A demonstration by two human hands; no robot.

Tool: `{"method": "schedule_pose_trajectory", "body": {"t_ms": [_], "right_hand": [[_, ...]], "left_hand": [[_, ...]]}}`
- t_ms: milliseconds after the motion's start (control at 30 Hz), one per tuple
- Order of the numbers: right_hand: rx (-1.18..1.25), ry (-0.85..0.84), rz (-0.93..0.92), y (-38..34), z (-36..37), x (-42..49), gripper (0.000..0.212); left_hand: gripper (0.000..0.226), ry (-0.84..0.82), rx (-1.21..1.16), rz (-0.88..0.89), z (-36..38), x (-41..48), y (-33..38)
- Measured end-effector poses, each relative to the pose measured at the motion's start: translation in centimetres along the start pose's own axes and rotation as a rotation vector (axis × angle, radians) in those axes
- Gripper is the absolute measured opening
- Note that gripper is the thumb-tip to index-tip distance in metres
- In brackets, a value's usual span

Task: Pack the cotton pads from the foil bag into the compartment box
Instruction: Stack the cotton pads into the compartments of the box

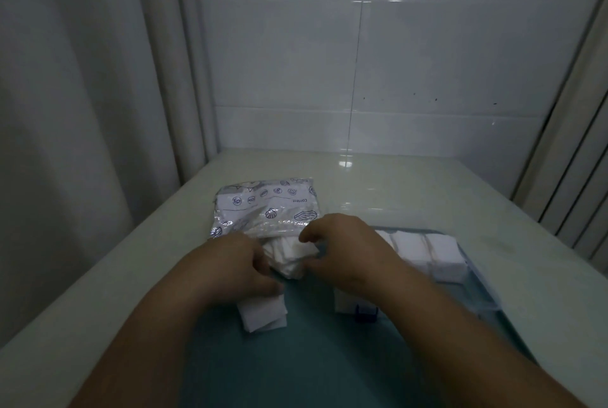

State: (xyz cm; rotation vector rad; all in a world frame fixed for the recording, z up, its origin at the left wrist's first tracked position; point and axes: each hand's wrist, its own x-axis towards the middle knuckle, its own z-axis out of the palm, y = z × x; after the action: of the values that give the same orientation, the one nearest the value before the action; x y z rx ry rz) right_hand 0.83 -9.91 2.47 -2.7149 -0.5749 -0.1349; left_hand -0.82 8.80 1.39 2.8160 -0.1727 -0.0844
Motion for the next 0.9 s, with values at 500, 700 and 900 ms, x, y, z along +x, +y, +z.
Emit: {"method": "schedule_pose_trajectory", "body": {"t_ms": [500,700,900], "right_hand": [[-0.281,0.278,-0.117,-0.6,3.7,0.7,0.025],[-0.298,0.421,-0.171,-0.2,3.1,0.2,0.009],[-0.224,0.523,-0.186,-0.2,1.7,-0.5,0.015]], "left_hand": [[0.049,-0.215,0.186,-0.007,0.6,-0.1,-0.1],[0.041,-0.099,-0.045,0.100,0.0,-0.2,-0.1],[0.036,-0.123,-0.309,0.106,-0.8,-0.4,-0.7]]}}
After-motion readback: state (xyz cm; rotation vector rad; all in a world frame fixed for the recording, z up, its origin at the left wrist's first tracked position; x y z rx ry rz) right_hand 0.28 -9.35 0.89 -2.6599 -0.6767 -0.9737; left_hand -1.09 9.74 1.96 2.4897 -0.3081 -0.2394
